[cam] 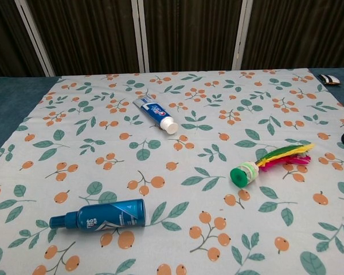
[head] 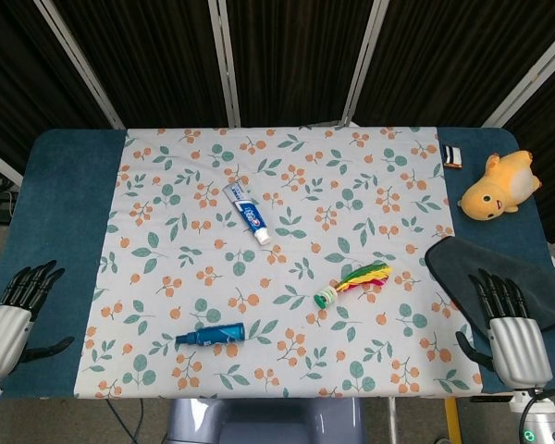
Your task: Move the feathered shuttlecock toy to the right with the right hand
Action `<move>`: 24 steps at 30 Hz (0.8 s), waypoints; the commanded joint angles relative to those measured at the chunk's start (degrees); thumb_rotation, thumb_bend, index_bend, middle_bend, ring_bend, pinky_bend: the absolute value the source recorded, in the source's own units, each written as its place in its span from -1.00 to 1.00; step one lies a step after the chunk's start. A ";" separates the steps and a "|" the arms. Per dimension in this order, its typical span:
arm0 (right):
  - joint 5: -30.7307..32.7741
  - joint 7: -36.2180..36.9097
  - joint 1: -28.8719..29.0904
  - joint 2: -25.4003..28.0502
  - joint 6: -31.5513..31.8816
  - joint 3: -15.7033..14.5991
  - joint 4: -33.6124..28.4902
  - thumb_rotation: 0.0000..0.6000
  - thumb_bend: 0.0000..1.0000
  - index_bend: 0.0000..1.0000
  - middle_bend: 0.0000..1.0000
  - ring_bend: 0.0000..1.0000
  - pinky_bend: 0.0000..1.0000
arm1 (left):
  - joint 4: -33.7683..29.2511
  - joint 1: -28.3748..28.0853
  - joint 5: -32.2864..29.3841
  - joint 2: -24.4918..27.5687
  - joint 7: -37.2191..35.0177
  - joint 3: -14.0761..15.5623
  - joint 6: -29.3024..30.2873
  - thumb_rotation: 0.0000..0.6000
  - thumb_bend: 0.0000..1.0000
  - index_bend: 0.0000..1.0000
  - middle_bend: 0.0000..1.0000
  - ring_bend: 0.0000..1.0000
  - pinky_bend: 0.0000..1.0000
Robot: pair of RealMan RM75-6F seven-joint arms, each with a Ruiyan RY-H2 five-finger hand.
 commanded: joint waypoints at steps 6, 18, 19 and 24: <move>0.58 -0.05 0.11 -0.09 -0.43 0.07 0.00 1.00 -0.58 -0.99 -1.00 -1.00 -1.00 | -0.15 0.09 0.11 -0.03 0.25 0.02 0.22 0.99 -0.81 -1.00 -1.00 -1.00 -1.00; 4.79 -2.37 5.92 -1.39 -6.57 4.85 -1.37 1.00 -0.58 -0.59 -0.86 -1.00 -1.00 | -0.18 0.25 0.04 0.00 0.29 0.11 0.28 0.99 -0.81 -1.00 -1.00 -1.00 -1.00; 5.63 -2.83 6.73 -1.80 -7.77 5.28 -1.16 1.00 -0.58 -0.56 -0.83 -1.00 -1.00 | -0.20 0.23 0.02 0.01 0.30 0.11 0.21 1.00 -0.81 -1.00 -1.00 -1.00 -1.00; 9.85 -5.37 10.74 -4.89 -13.16 7.29 0.74 1.00 -0.58 -0.35 -0.69 -1.00 -1.00 | -0.29 0.16 -0.12 0.08 0.08 0.14 -0.04 1.00 -0.81 -1.00 -1.00 -1.00 -1.00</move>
